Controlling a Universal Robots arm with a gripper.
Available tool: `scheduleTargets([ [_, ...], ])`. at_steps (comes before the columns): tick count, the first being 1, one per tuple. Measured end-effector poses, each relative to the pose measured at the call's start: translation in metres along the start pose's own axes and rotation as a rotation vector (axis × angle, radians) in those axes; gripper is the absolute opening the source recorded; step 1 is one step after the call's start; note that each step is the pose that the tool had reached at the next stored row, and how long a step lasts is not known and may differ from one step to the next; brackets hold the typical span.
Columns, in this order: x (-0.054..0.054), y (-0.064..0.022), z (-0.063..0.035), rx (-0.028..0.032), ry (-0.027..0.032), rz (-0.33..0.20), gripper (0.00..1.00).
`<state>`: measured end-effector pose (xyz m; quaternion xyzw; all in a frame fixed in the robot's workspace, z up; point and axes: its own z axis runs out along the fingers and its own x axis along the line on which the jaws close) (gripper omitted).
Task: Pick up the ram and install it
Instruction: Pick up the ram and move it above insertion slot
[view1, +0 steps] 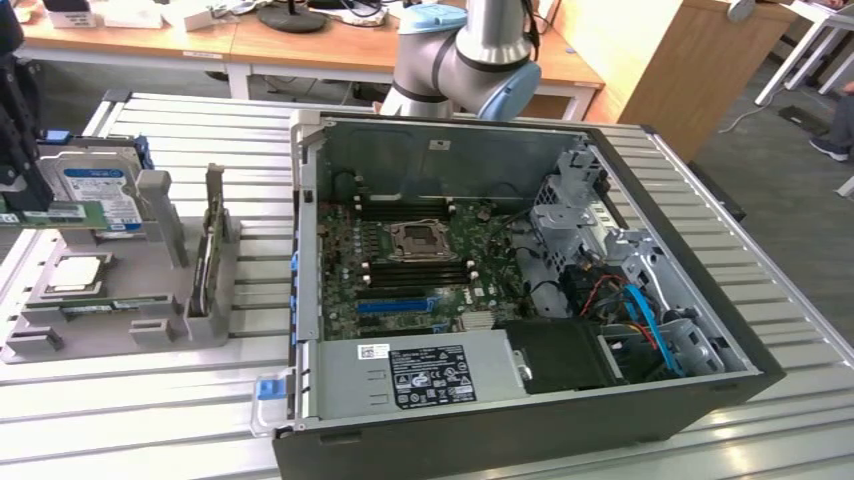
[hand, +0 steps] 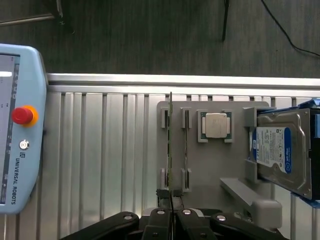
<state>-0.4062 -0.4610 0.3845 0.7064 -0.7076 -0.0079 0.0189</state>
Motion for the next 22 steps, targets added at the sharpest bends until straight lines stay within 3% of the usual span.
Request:
scheduleTargets([
  [11,0.0,0.0011,-0.0282,0.0001,0.001,0.0,0.11],
  [18,0.001,0.0015,-0.0399,0.0002,0.001,0.0,0.11],
  [22,0.001,0.0016,-0.0406,0.0001,0.0011,0.0,0.11],
])
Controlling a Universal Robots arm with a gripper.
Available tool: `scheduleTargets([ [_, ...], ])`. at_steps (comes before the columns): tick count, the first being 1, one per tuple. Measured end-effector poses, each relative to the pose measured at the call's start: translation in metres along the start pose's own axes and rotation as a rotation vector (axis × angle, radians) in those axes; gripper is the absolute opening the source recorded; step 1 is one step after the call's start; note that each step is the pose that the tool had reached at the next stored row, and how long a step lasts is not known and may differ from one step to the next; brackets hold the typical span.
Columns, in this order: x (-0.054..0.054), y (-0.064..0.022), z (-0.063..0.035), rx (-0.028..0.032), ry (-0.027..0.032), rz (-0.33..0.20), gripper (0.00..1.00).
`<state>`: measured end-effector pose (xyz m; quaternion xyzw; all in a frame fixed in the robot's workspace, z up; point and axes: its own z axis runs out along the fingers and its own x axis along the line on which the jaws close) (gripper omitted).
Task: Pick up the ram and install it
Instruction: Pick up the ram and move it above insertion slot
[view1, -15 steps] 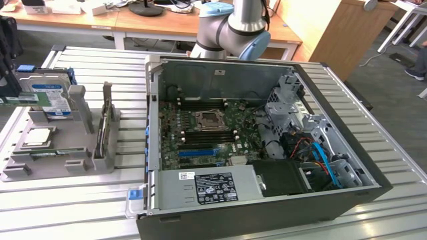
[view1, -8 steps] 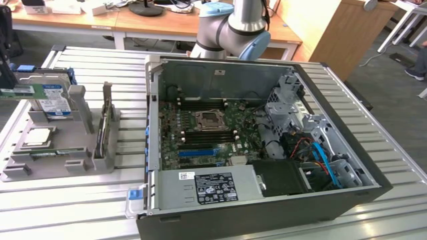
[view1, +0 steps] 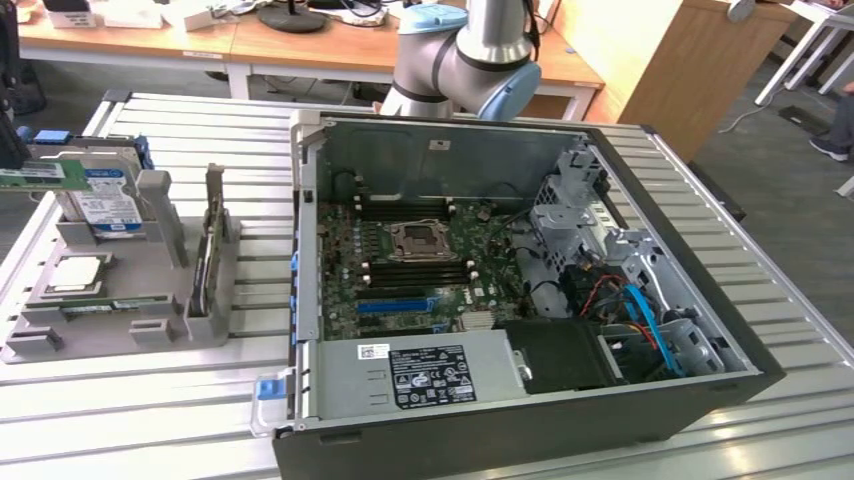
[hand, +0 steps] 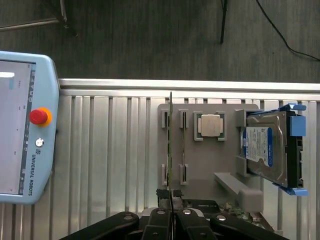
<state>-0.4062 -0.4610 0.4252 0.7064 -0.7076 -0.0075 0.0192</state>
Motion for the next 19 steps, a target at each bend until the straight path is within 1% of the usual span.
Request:
scheduleTargets([
  [4,0.0,0.0,-0.0001,-0.0002,0.0001,0.0,0.11],
  [9,0.0001,0.0001,-0.0035,-0.0001,0.0,0.0,0.11],
  [15,0.0,-0.0001,-0.0038,-0.0001,0.0,0.0,0.11],
  [17,0.0,-0.0023,-0.0039,-0.0002,0.0001,0.0,0.11],
  [19,0.0,-0.0067,-0.004,-0.0002,0.0001,0.0,0.11],
])
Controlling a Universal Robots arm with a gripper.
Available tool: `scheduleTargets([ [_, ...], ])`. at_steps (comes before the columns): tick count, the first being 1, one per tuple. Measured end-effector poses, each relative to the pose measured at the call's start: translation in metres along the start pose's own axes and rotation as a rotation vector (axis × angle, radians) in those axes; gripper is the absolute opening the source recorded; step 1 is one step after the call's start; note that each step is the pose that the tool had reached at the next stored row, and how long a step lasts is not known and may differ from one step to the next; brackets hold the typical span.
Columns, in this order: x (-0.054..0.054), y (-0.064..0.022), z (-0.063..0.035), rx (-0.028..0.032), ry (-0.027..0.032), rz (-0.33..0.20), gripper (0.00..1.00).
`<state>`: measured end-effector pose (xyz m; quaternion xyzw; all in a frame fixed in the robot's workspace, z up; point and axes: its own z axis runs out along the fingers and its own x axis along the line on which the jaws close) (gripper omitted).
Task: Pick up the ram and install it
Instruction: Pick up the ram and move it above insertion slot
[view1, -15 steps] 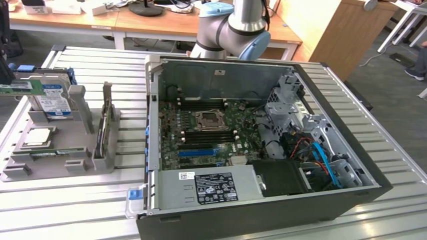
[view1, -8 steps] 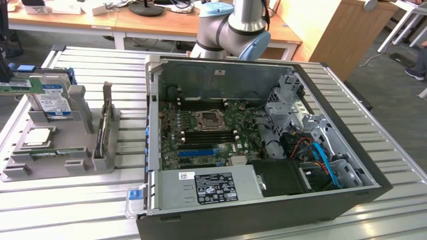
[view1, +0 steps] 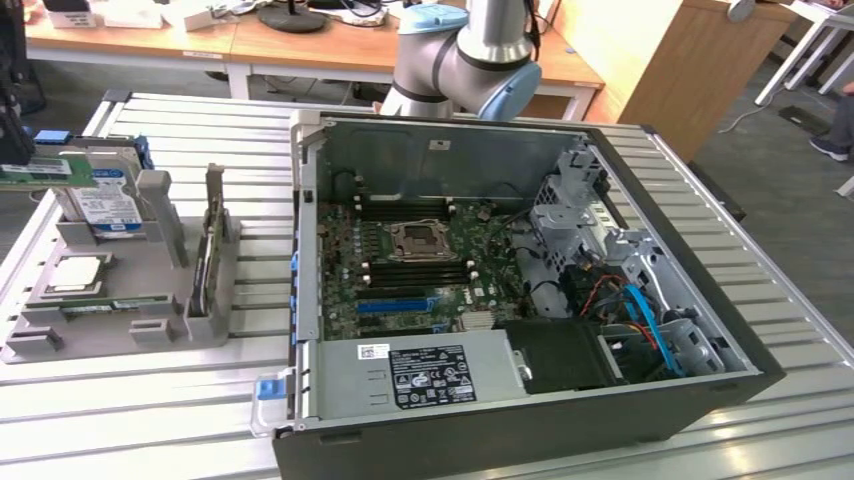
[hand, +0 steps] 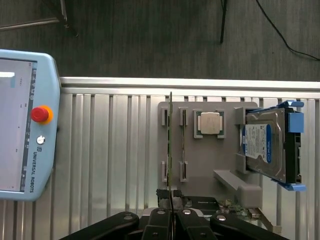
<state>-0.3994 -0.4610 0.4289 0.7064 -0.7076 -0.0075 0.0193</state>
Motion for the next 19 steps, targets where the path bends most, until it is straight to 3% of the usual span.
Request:
scheduleTargets([
  [9,0.0,-0.0289,-0.0011,0.0,0.0,0.0,0.11],
  [19,0.0,-0.0688,-0.0026,0.0,-0.0004,0.0,0.11],
])
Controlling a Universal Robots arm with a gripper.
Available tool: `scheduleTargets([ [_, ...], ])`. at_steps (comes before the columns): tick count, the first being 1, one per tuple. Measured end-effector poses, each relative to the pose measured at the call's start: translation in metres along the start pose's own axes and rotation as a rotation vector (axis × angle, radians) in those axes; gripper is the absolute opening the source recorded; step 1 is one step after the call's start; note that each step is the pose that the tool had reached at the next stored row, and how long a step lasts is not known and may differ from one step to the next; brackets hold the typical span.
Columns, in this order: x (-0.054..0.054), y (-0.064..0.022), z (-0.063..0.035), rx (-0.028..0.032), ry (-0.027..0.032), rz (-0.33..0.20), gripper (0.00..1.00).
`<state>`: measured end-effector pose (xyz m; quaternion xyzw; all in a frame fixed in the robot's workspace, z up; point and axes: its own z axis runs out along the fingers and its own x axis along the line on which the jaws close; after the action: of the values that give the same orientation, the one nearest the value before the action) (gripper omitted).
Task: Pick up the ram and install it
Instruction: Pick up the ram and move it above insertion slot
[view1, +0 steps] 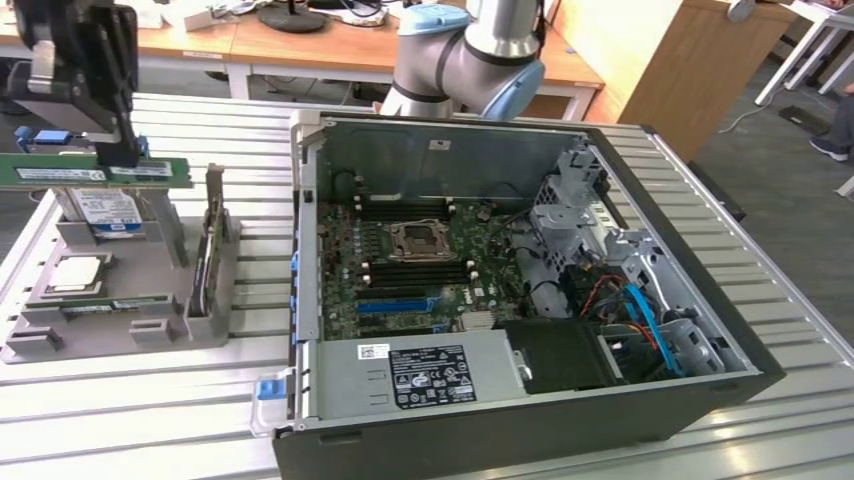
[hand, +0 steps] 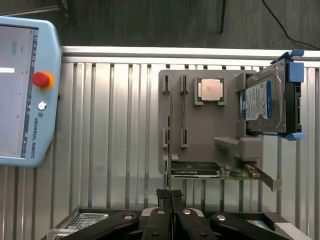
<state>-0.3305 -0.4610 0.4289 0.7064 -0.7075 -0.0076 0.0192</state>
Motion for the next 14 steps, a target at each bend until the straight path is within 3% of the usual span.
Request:
scheduleTargets([
  [14,0.0,-0.0474,-0.0018,0.0,-0.0002,0.0,0.11],
])
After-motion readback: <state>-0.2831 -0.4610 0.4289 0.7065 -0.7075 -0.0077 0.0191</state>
